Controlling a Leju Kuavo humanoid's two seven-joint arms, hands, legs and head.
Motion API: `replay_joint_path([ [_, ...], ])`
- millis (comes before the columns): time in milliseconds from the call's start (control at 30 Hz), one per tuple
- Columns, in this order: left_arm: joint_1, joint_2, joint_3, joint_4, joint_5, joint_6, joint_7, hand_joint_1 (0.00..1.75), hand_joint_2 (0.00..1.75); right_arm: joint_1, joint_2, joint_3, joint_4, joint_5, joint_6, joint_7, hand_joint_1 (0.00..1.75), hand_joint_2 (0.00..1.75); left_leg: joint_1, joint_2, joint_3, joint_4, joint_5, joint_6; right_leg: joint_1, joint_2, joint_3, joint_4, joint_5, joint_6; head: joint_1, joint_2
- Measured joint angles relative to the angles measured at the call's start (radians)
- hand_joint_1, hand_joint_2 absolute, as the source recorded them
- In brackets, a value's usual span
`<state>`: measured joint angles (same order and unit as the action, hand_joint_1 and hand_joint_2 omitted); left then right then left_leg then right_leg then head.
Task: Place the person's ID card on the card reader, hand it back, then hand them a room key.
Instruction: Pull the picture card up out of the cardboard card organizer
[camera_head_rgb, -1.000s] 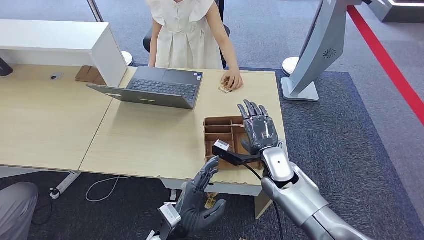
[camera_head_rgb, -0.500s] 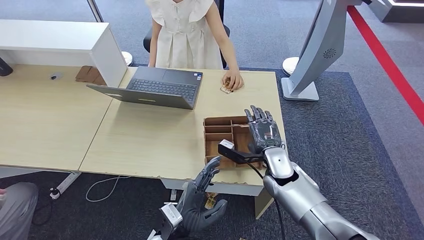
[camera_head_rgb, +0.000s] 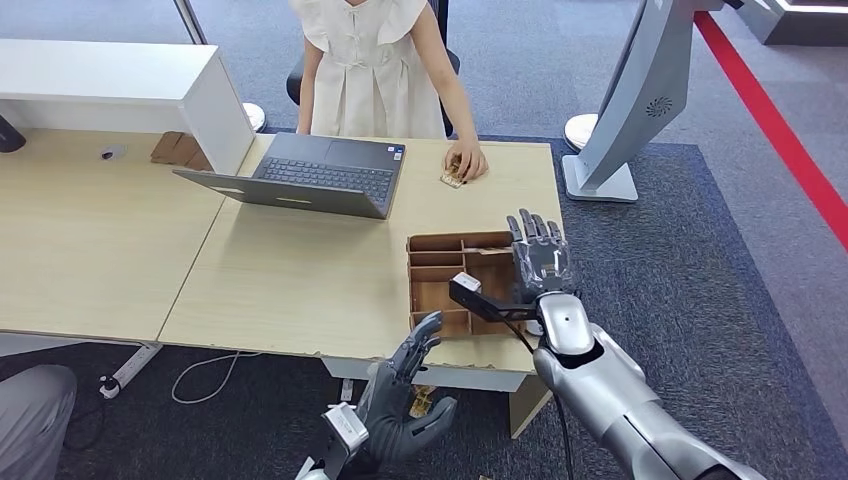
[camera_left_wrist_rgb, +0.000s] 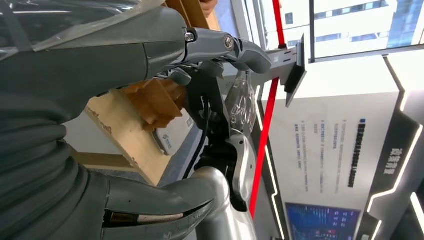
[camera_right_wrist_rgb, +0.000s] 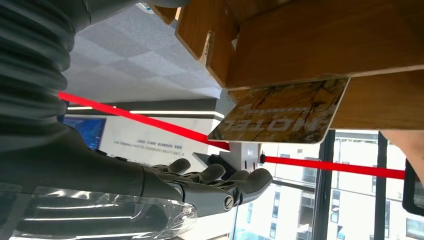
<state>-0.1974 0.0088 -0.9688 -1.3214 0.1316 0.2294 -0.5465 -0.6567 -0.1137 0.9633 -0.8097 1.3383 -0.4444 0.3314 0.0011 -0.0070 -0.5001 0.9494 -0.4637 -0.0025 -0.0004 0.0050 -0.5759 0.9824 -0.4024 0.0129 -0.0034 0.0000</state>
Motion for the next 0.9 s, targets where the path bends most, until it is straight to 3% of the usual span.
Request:
replay_joint_path([
  [900,-0.033,-0.009,-0.038,0.003,0.018,-0.036,0.001,0.0,1.75,0.009,-0.011,-0.052,-0.062,0.036,0.032,0.024,0.0,1.75,0.0,0.0,0.0,0.0,0.0,0.0,0.0,0.0,0.0,0.0,0.0,0.0,0.0,0.0],
])
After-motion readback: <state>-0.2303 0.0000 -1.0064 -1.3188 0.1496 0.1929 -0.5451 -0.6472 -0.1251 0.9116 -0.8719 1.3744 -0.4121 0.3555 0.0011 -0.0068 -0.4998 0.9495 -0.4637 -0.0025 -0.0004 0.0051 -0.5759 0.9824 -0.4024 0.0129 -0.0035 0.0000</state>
